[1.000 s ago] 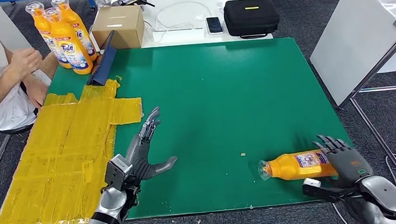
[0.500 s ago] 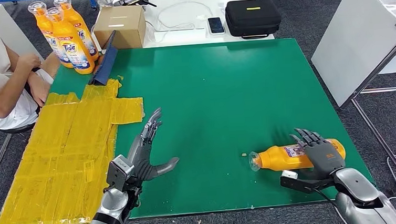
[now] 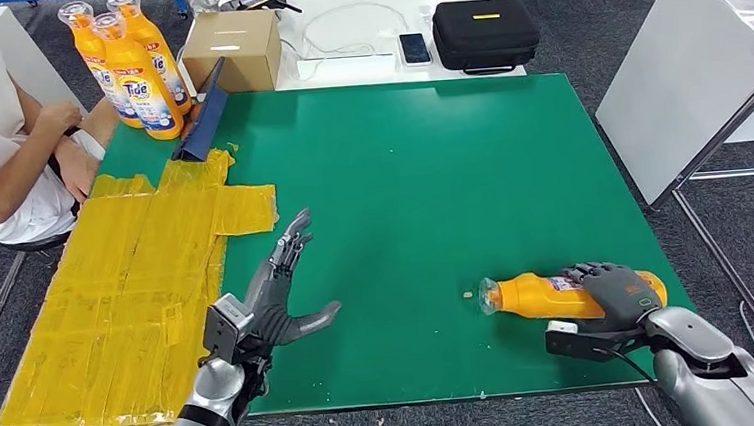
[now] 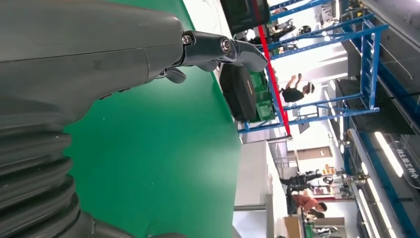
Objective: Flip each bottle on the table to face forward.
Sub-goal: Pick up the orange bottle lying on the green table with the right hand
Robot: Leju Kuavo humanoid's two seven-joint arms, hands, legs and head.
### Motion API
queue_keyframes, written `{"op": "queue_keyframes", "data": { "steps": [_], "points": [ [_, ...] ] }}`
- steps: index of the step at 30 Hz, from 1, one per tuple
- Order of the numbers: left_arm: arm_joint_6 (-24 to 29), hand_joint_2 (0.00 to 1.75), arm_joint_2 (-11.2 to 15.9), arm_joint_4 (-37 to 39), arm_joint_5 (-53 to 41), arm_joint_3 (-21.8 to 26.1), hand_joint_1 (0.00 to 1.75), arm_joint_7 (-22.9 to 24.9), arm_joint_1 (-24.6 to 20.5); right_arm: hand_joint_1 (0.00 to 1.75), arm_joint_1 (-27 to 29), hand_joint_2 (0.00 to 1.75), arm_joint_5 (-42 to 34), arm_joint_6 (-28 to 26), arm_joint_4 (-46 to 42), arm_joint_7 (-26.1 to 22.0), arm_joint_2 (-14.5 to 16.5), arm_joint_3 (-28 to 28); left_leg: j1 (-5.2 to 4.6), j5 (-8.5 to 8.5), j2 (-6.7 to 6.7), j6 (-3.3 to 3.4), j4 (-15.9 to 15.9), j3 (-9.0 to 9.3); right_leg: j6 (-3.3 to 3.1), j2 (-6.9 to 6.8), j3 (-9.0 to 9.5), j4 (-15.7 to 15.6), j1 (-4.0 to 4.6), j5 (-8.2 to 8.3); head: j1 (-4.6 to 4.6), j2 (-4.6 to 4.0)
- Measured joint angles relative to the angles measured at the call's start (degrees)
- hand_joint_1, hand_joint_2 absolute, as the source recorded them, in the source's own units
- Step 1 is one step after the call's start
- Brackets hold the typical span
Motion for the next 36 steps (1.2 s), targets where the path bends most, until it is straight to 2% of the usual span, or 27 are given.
{"op": "queue_keyframes", "data": {
  "steps": [7, 11, 16, 20, 27, 30, 36],
  "points": [
    [-0.05, 1.75, -0.01, 0.45, 0.39, -0.47, 0.0, 0.0, -0.05, 1.75, -1.85, 1.75, -0.44, 0.47, 1.7, 0.43, -1.26, 2.23, -0.01, 0.02, -0.13, 0.03, 0.0, 0.0, 0.01, -0.14, 0.07, 0.0, 0.0, 0.01, 0.0, 0.01],
    [-0.19, 1.75, -0.07, 0.69, 0.45, -0.48, 0.0, 0.0, -0.1, 1.75, -2.83, 1.75, 0.06, -2.19, 2.69, 1.9, -0.94, 3.09, -0.01, 0.03, -0.12, 0.03, 0.0, -0.01, 0.02, -0.14, 0.11, 0.0, 0.0, 0.01, 0.01, 0.0],
    [-0.56, 1.75, -0.43, 0.68, 0.35, -0.5, 0.0, 0.0, -0.06, 1.75, -3.66, 1.75, 0.45, -9.44, 3.4, 3.53, 3.12, 3.41, -0.01, 0.05, -0.05, 0.02, -0.01, -0.01, 0.02, -0.11, 0.09, 0.02, 0.02, 0.08, 0.0, 0.0],
    [-0.6, 1.75, -0.73, 0.68, 0.16, -0.52, 0.0, 0.02, -0.02, 1.75, -3.89, 1.75, 0.5, -10.27, 3.41, 3.88, 5.6, 3.43, 0.0, 0.08, -0.1, 0.01, -0.01, -0.02, 0.03, -0.19, 0.09, 0.02, 0.02, 0.05, 0.0, 0.0],
    [-0.64, 1.75, -0.77, 0.68, 0.09, -0.52, 0.0, 0.09, 0.01, 1.75, -4.07, 1.75, -0.17, -11.06, 3.4, 3.58, 6.98, 3.3, -0.01, 0.04, -0.15, -0.01, -0.01, -0.12, 0.04, -0.23, 0.04, 0.03, 0.02, 0.03, 0.01, 0.01],
    [-0.97, 1.75, -0.86, 0.68, -0.35, -0.67, 0.0, 0.72, 0.0, 1.75, -3.71, 1.75, -3.13, -14.97, 2.71, 2.75, 9.71, 2.15, -0.01, 0.04, -0.13, -0.01, -0.01, -0.17, 0.04, -0.22, -0.02, 0.04, 0.03, 0.03, 0.01, 0.0],
    [-1.29, 1.75, -1.84, 0.81, -1.08, -2.26, 0.0, 2.66, -0.38, 1.75, -1.94, 1.75, -11.31, -24.67, -3.67, 0.4, 19.31, -1.63, 0.05, 0.09, -0.09, -0.04, -0.01, -0.2, 0.01, -0.23, -0.15, 0.06, 0.06, 0.01, -0.01, 0.0]
  ]
}}
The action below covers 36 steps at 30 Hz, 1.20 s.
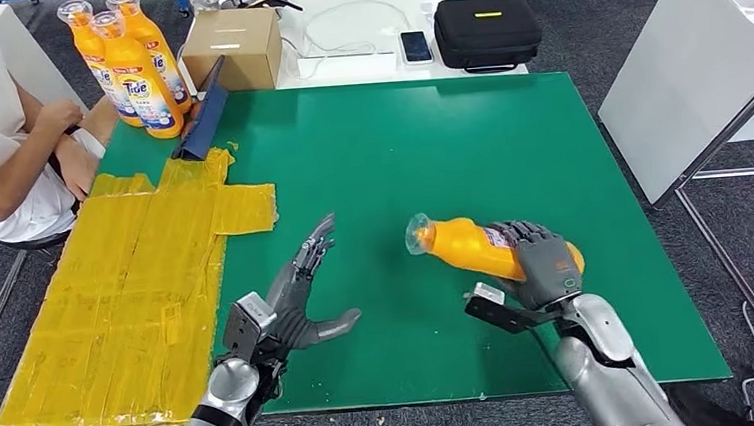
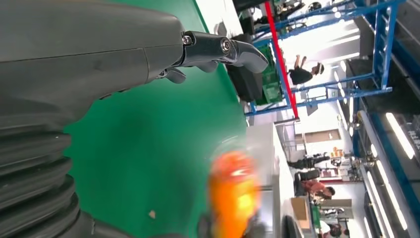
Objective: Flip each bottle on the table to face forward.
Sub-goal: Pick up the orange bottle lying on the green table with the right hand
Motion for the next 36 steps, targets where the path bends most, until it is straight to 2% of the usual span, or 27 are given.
{"op": "queue_keyframes", "data": {
  "steps": [2, 4, 8, 13, 18, 24, 30, 36],
  "points": [
    [-0.01, 1.75, -0.31, 0.37, 0.3, -0.67, 0.0, 0.56, -0.47, 1.75, 0.56, 1.75, -5.52, -1.78, -2.54, -1.41, 3.09, -1.89, 0.02, 0.01, -0.03, -0.01, 0.0, -0.05, -0.02, -0.02, -0.04, 0.01, 0.02, -0.02, 0.01, 0.0],
    [-0.49, 1.75, -0.68, 0.97, 1.18, -1.5, 0.0, 1.0, -1.15, 1.75, 0.98, 1.75, -14.1, -1.34, -5.08, -4.26, 6.49, -4.46, 0.02, 0.0, -0.03, -0.02, -0.01, -0.11, -0.03, -0.02, -0.08, 0.01, 0.02, -0.03, 0.01, 0.0],
    [-2.16, 1.75, -1.25, 1.68, 3.49, -3.13, 0.0, 1.41, -2.22, 1.75, 2.35, 1.75, -30.67, 4.74, -8.86, -12.13, 12.9, -8.61, 0.0, -0.01, -0.03, -0.01, -0.01, -0.18, -0.05, -0.01, -0.15, 0.01, -0.01, -0.04, 0.03, 0.0],
    [-2.28, 1.75, -1.35, 2.11, 4.5, -4.32, 0.0, 2.51, -3.17, 1.75, 3.93, 1.75, -36.4, 7.45, -11.79, -14.38, 18.37, -9.76, -0.01, -0.02, -0.02, -0.02, -0.01, -0.21, -0.05, -0.01, -0.23, 0.01, -0.02, -0.03, 0.02, 0.0],
    [-1.96, 1.75, -1.35, 2.33, 4.95, -4.64, 0.0, 3.23, -3.46, 1.75, 4.58, 1.75, -38.77, 10.05, -12.75, -14.33, 20.93, -9.9, -0.01, -0.02, -0.01, -0.03, -0.01, -0.22, -0.05, -0.01, -0.22, 0.01, -0.01, -0.04, 0.02, 0.0],
    [-1.85, 1.75, -1.35, 2.34, 5.25, -5.29, 0.0, 3.86, -3.91, 1.75, 4.74, 1.75, -34.81, 12.55, -10.6, -13.26, 23.22, -6.73, -0.01, -0.03, -0.01, -0.03, -0.01, -0.24, -0.06, 0.0, -0.23, 0.01, 0.0, -0.04, 0.03, 0.01],
    [-1.88, 1.75, -1.35, 2.34, 5.34, -5.35, 0.0, 4.03, -4.06, 1.75, 4.68, 1.75, -33.21, 12.84, -8.97, -12.99, 23.78, -4.99, 0.0, -0.02, -0.01, -0.03, -0.01, -0.24, -0.06, -0.01, -0.24, 0.01, 0.0, -0.04, 0.03, 0.0],
    [-1.88, 1.75, -1.35, 2.34, 5.74, -5.38, 0.0, 4.23, -4.44, 1.75, 4.15, 1.75, -30.63, 13.07, -3.36, -12.69, 25.13, -0.12, -0.01, -0.01, -0.03, -0.04, -0.01, -0.27, -0.09, -0.01, -0.24, 0.01, -0.02, -0.06, 0.04, 0.0]
  ]
}}
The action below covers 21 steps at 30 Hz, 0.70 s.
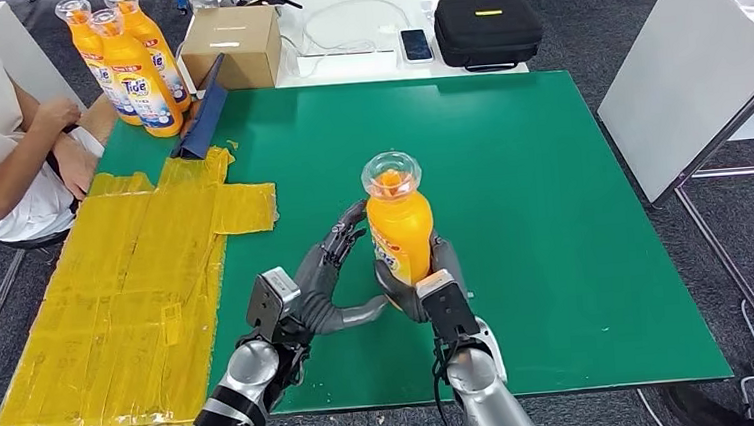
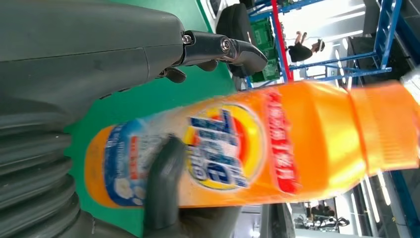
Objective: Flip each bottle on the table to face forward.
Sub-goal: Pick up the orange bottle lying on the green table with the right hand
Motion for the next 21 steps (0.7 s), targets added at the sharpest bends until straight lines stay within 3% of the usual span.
{"op": "queue_keyframes", "data": {
  "steps": [9, 21],
  "points": [
    [0.78, 1.75, 0.02, -0.02, 0.58, 0.19, 0.0, 0.03, -0.18, 1.75, -1.14, 1.75, 5.08, -1.5, 8.48, 0.3, 1.14, 5.29, 0.02, 0.01, 0.0, -0.01, 0.0, 0.0, -0.01, 0.0, -0.01, 0.01, 0.04, 0.0, -0.01, 0.0],
    [1.07, 1.75, 0.02, -0.02, 1.25, 1.17, 0.0, -0.26, -0.15, 1.75, -2.49, 1.75, 7.11, -3.12, 13.63, 0.8, 1.16, 6.62, 0.01, 0.01, -0.01, -0.01, 0.0, -0.01, -0.01, 0.0, -0.01, 0.0, 0.02, 0.0, -0.01, 0.0]
  ]
}}
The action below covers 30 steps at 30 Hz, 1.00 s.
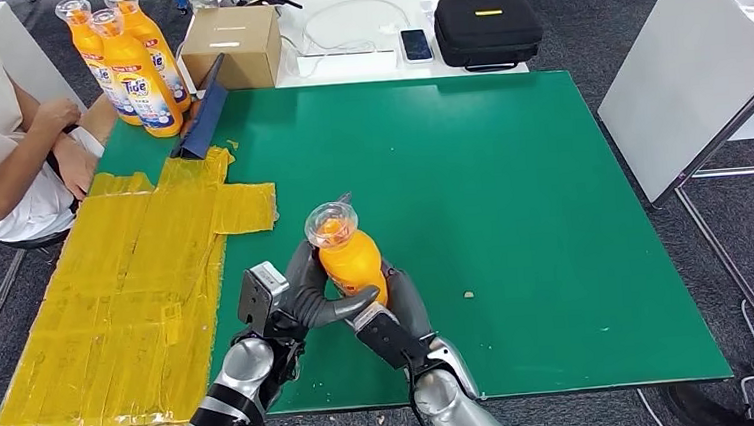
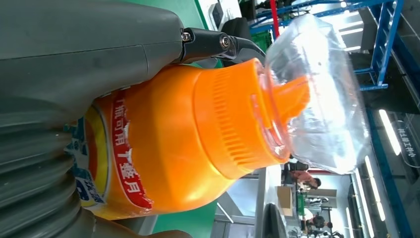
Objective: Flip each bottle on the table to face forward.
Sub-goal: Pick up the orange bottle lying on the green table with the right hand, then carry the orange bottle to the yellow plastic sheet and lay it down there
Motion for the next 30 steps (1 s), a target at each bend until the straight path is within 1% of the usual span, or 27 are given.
{"op": "queue_keyframes", "data": {
  "steps": [3, 4, 7, 8, 30],
  "points": [
    [0.0, 1.75, 0.0, 0.0, 0.0, 0.11, 0.0, -0.02, 0.0, 1.75, -0.17, 1.75, 0.2, -0.09, 0.54, 0.03, 0.0, 0.05, 0.0, 0.0, 0.0, 0.0, 0.0, 0.0, 0.0, 0.0, 0.0, 0.0, 0.0, 0.0, 0.0, 0.0],
    [0.0, 1.75, 0.0, 0.0, 0.0, 0.16, 0.05, -0.02, 0.0, 1.75, -0.24, 1.75, 0.26, -0.14, 0.72, 0.05, 0.0, 0.1, 0.0, 0.0, 0.0, 0.0, 0.0, 0.0, 0.0, 0.0, 0.0, 0.0, 0.0, 0.0, 0.0, 0.0],
    [0.04, 1.75, 0.0, 0.0, 0.0, 0.34, 1.36, -0.02, 0.0, 1.75, -0.39, 1.75, 0.45, -0.24, 1.21, 0.1, 0.0, 0.29, 0.0, 0.0, 0.0, 0.0, 0.0, 0.0, 0.0, 0.0, -0.01, 0.0, 0.0, 0.0, 0.0, 0.0],
    [0.07, 1.75, 0.0, 0.0, 0.0, 0.39, 1.75, -0.02, 0.0, 1.75, -0.45, 1.75, 0.52, -0.25, 1.36, 0.1, 0.0, 0.35, 0.0, 0.0, 0.0, 0.0, 0.0, 0.0, 0.0, 0.0, -0.01, 0.0, 0.0, 0.0, 0.0, 0.0],
    [0.65, 1.75, 0.0, 0.53, -1.16, 0.36, 1.75, -1.04, -0.07, 1.75, -1.05, 1.75, 0.06, -0.26, 2.55, -0.17, 0.04, 0.43, 0.0, 0.0, 0.01, 0.0, 0.0, 0.0, 0.0, 0.0, -0.03, 0.0, 0.0, 0.0, 0.0, 0.01]
  ]
}}
